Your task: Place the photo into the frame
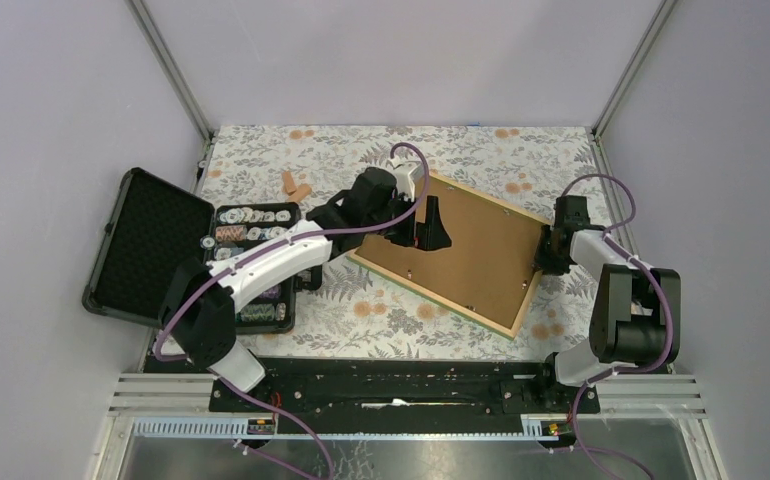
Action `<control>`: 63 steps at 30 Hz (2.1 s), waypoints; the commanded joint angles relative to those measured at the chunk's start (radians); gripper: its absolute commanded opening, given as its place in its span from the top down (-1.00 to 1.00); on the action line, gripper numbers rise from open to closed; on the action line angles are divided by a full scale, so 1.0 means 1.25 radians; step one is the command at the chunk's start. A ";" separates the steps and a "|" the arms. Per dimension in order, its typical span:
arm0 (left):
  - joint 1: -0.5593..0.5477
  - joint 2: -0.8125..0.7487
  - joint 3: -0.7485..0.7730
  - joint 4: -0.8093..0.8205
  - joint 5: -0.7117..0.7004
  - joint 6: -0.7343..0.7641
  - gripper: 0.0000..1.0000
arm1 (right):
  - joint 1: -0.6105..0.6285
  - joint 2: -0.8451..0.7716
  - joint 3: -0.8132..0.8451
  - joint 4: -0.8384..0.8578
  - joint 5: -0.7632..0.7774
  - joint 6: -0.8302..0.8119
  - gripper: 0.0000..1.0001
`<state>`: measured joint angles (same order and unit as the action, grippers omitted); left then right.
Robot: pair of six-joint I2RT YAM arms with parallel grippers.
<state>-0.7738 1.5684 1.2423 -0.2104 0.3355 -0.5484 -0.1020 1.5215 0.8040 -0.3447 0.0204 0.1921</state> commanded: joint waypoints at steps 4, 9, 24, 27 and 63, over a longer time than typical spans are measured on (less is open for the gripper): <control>0.140 0.067 0.038 0.005 0.023 -0.002 -0.98 | 0.054 0.041 0.018 0.008 -0.081 -0.103 0.43; 0.294 0.168 0.061 -0.012 0.028 -0.008 -0.97 | 0.068 0.057 0.023 0.001 -0.088 -0.090 0.38; 0.338 0.360 0.070 -0.049 0.039 -0.027 -0.97 | 0.068 0.092 0.057 -0.030 -0.168 0.071 -0.33; 0.338 0.297 -0.014 -0.012 0.091 -0.096 -0.97 | 0.068 0.129 0.088 -0.051 -0.242 0.073 -0.41; 0.400 0.150 -0.207 0.087 0.267 -0.143 -0.97 | 0.072 -0.014 0.024 -0.046 -0.260 0.186 -0.99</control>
<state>-0.2687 1.8015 1.0130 -0.1780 0.6022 -0.6857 -0.0265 1.4220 0.7593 -0.5362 -0.1509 0.4419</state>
